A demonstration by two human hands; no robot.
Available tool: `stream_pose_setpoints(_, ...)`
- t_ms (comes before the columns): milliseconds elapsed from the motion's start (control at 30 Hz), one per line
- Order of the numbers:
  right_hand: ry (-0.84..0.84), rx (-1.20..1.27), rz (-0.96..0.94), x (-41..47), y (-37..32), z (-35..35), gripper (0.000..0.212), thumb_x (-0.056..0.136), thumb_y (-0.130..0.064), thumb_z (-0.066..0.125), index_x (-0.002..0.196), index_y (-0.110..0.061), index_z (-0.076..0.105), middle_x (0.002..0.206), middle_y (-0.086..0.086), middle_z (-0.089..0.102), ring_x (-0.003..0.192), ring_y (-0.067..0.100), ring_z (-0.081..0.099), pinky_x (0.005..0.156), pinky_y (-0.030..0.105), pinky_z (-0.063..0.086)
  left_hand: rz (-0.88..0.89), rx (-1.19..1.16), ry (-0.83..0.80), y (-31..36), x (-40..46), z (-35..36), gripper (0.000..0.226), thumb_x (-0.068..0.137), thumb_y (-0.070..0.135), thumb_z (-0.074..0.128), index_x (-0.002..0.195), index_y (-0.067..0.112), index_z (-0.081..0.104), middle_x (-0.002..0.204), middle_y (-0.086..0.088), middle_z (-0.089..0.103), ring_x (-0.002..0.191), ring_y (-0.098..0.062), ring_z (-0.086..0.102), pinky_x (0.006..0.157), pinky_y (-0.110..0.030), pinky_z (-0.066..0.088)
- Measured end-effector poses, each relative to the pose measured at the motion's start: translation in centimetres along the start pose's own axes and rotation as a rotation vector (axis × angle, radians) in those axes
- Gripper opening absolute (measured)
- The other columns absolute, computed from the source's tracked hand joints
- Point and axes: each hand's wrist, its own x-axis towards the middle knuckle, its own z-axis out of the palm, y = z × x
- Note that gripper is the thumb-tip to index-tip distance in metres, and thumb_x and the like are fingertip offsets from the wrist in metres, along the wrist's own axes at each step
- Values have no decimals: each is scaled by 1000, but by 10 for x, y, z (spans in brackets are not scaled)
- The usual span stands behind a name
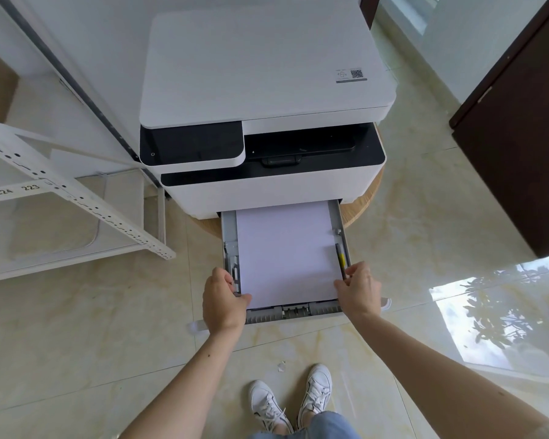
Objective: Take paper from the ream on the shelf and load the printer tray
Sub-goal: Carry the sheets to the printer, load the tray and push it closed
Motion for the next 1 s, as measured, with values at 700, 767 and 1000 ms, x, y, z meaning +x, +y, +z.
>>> stream_pose_setpoints(700,158,-104,-37,-7,8,4,16,85,-21,65,91,-23,51,81,-3,66,71,25,54,63,33,40,600,95,-145,6,-21,23,19,68,15,85,86,16,78,83,2,68,81,-21,63,68,-31,51)
stream_pose_setpoints(767,187,-73,4,-7,9,7,17,84,-23,67,87,-25,50,78,-6,65,70,23,53,66,34,41,631,73,-208,10,-25,27,15,68,15,85,82,15,79,82,3,70,79,-21,63,71,-32,50)
stream_pose_setpoints(1000,182,-111,21,-7,11,10,13,87,-26,65,89,-24,52,79,-5,65,68,23,53,50,27,24,613,109,-256,15,-29,32,5,73,22,82,76,18,80,83,6,71,83,-18,60,72,-27,47)
